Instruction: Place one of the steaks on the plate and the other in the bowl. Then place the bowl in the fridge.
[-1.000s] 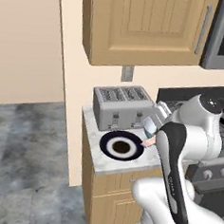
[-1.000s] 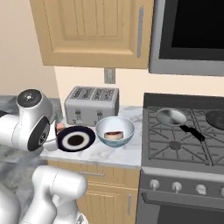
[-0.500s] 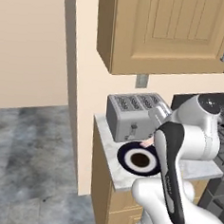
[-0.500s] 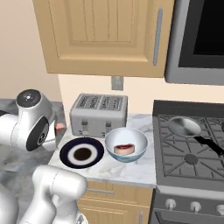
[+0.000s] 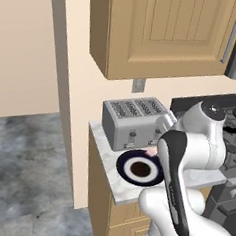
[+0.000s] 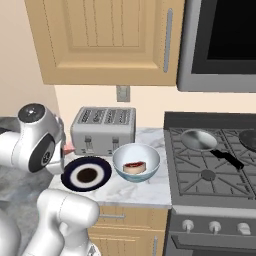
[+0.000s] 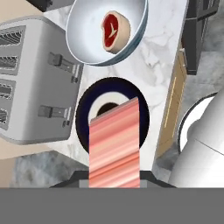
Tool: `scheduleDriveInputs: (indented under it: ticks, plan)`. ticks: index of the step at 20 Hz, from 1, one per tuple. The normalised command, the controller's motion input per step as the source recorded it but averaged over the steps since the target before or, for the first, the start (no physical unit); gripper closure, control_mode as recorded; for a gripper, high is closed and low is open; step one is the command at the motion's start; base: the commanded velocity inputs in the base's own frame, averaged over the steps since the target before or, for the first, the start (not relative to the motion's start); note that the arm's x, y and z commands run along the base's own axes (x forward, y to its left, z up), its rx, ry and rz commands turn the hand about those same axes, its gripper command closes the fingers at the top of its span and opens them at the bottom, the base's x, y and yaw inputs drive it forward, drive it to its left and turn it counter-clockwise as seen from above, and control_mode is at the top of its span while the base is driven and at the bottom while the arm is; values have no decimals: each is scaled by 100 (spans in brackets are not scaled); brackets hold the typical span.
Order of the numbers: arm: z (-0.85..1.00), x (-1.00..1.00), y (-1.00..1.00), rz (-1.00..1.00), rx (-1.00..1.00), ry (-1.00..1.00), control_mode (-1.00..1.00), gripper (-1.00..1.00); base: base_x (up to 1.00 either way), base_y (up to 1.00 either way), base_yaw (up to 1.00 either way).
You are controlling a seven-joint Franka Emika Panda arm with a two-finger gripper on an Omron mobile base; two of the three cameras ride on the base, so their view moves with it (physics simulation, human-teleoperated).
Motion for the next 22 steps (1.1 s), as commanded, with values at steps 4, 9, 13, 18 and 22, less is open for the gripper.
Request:
scheduleDriveInputs:
  ticks: [4, 9, 13, 18, 22]
  plan:
    - [-63, 4, 5, -14, 0, 1, -100, 100, 0, 0, 0]
    - [-56, 4, 2, -3, 0, -4, -100, 100, 0, 0, 0]
    - [-66, 24, 0, 0, 0, -3, -100, 100, 0, 0, 0]
    - [-67, 35, 0, 0, 0, 0, -100, 100, 0, 0, 0]
    - [-61, 54, 0, 0, 0, 0, -100, 100, 0, 0, 0]
